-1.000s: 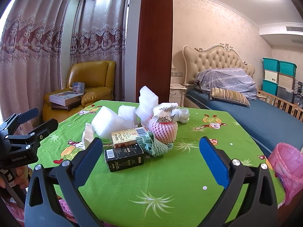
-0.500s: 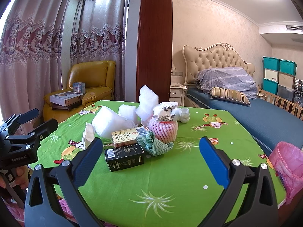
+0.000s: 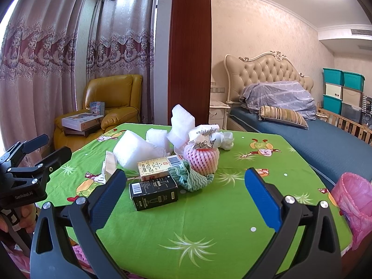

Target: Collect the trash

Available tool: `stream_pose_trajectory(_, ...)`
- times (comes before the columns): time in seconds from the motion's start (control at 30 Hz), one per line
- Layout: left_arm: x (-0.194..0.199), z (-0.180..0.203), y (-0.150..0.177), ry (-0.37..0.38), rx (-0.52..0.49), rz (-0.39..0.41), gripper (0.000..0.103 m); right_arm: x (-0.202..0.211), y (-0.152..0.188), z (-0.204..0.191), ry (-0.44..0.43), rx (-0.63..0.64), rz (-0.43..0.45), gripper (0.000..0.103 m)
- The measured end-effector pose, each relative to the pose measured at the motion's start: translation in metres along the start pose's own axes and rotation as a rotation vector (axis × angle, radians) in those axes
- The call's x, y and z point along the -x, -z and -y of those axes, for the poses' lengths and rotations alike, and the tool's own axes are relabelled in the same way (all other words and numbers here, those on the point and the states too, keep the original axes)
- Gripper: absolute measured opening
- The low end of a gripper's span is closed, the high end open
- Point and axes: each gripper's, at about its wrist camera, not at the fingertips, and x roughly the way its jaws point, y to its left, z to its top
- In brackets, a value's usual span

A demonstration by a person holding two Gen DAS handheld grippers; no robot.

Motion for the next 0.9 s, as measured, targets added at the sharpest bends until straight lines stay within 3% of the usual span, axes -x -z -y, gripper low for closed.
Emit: stream_pose_trajectory(0.9, -0.0003, -0.0004, 0.0002, 0.0, 0.001, -0.001, 0.097, 0.0018, 0.003, -0.0018, -0.007, -0.01, -0.004, 0.099)
